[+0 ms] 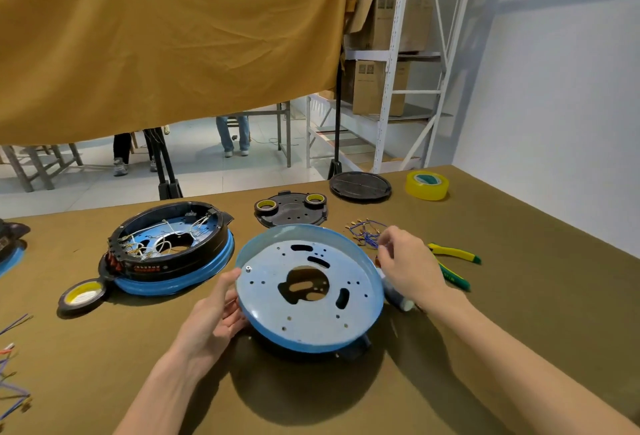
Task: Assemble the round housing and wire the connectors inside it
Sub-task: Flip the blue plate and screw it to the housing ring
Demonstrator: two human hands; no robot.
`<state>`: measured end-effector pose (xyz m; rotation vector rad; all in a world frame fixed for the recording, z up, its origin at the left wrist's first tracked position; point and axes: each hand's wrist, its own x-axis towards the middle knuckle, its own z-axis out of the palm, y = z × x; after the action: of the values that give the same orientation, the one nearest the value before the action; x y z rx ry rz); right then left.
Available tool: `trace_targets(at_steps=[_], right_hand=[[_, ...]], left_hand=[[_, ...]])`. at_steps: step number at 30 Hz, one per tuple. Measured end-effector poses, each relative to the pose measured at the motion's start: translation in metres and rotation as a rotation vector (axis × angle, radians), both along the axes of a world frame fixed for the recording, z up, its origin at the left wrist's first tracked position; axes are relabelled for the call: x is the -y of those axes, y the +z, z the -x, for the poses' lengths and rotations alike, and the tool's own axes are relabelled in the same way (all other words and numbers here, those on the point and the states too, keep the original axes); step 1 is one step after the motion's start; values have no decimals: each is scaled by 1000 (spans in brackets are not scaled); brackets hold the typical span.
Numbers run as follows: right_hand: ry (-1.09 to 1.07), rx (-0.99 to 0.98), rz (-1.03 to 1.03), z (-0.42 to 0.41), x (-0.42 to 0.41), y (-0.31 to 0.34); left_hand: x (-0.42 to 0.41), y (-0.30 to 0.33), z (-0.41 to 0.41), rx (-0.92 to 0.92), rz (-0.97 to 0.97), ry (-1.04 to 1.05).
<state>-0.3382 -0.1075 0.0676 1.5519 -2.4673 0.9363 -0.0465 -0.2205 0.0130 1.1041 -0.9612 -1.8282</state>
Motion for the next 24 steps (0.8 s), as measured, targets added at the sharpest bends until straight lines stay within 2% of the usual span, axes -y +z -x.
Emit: trace_targets(at_steps=[2,4,8,12,16,20,22,24], right_hand=[[-85,-54,-221,13,-8,-12],[-82,-109,-397,18,-14,-24],[-101,-213,-526,12,-20,-43],[-152,-282,-377,7,-22,-46],[-213,1,-23,3,-28,-22],[-67,334,324,-10,-32,10],[12,439,367,-19,-31,21],[87,449,304,-27,-28,26]], left_hand=[[2,-1,-2,-14,-29,21],[3,-2,-3,-28,-44,23],[5,-3,-5,-46,-49,8],[4,-4,-6,-37,-18,-46],[3,-5,-4,-9,46,-85],[0,-5,-1,1,65,-99],[0,-4,0,8,68,-107],[-1,-4,1,13,65,-108]])
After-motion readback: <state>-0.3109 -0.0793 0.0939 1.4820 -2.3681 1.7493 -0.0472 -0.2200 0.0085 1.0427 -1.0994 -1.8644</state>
